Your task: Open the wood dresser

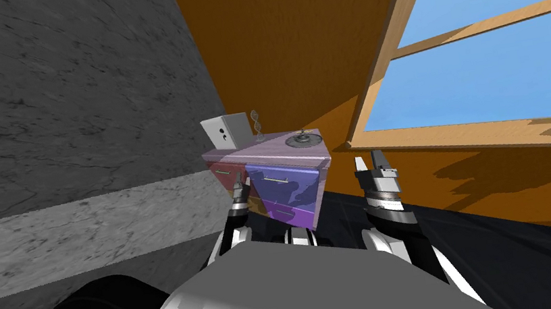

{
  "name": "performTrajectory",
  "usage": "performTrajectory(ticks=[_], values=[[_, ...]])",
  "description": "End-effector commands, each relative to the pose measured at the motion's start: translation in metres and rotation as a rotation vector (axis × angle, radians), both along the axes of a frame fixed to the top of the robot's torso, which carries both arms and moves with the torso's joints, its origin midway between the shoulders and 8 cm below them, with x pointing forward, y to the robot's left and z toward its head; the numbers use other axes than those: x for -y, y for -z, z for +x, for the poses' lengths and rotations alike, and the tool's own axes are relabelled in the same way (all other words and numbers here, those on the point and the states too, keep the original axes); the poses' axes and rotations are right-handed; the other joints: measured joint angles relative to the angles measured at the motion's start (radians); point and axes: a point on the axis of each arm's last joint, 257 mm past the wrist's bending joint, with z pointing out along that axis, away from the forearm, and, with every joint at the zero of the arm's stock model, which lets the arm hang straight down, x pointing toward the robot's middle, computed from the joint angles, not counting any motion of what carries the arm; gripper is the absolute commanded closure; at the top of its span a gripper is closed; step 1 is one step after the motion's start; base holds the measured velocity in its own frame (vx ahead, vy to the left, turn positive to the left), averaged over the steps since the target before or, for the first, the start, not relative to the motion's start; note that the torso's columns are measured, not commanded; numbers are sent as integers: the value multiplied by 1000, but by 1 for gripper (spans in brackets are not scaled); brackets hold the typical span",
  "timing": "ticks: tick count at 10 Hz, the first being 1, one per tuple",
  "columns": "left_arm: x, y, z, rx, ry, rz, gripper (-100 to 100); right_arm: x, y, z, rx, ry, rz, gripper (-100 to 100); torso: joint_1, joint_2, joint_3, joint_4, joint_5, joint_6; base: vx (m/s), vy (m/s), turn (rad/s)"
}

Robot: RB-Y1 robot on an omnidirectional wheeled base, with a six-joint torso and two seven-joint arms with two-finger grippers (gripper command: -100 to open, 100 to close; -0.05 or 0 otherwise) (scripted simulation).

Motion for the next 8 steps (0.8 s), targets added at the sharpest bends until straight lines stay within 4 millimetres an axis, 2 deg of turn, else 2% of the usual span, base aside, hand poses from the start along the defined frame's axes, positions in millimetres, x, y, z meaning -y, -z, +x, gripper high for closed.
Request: performTrajectory(ticks=[1,8], values=[[10,25,13,-59,23,-5,-100,0,0,0,0,0,0,0,0,0,0,0,0,0,-7,20,-128],[45,106,41,-263,117,63,-100,0,0,0,0,0,0,0,0,0,0,0,0,0,-13,28,-125]])
